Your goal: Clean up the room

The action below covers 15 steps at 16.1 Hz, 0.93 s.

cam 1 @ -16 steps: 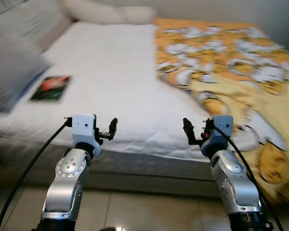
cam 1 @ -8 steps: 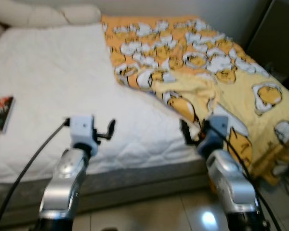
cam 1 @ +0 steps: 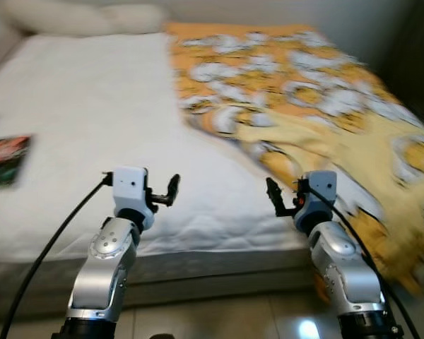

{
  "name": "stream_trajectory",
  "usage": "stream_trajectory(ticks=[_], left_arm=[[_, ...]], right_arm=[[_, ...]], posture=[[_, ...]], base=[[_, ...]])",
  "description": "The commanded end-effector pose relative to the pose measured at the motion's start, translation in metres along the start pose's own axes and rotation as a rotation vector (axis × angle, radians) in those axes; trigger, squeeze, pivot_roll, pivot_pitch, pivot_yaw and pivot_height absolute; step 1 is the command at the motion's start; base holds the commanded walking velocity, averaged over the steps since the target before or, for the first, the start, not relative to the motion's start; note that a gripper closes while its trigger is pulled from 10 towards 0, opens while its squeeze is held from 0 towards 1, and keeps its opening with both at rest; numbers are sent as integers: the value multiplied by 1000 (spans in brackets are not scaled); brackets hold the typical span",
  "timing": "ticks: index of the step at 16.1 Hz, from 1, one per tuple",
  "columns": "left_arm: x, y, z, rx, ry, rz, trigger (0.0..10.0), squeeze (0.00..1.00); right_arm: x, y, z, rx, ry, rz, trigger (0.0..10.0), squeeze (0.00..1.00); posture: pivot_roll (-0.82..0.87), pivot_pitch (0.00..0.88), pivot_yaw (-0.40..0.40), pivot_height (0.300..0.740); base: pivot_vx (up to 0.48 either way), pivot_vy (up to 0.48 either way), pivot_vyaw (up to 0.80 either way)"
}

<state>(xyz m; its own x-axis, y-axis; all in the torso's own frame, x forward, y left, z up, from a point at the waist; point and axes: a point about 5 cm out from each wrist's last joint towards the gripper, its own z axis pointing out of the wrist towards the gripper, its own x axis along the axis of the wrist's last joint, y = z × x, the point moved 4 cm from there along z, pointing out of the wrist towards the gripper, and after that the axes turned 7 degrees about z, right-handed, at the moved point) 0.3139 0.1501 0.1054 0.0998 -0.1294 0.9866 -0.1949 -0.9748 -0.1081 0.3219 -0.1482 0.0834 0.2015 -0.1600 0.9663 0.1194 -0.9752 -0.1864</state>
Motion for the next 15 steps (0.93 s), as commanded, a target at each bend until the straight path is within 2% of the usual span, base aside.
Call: stream_trajectory(ticks=[1, 2, 5, 15], left_arm=[[3, -1, 1, 1, 12, 9, 10000, 184], [3, -1, 1, 1, 12, 9, 10000, 184], [3, -1, 1, 0, 10, 8, 10000, 184], [2, 0, 1, -7, 9, 8, 10000, 184]], right_arm=[[4, 2, 1, -10, 10, -5, 10000, 0], [4, 2, 1, -15, 10, -6, 10000, 0], [1, 9, 0, -45, 1, 24, 10000, 0], [-2, 14, 1, -77, -11, 16, 10000, 0]], posture=[[72, 0, -15, 740], [72, 0, -15, 740], [72, 0, -15, 740], [72, 0, -17, 740]], base=[[281, 0, 800], [281, 0, 800], [281, 0, 0], [281, 0, 0]])
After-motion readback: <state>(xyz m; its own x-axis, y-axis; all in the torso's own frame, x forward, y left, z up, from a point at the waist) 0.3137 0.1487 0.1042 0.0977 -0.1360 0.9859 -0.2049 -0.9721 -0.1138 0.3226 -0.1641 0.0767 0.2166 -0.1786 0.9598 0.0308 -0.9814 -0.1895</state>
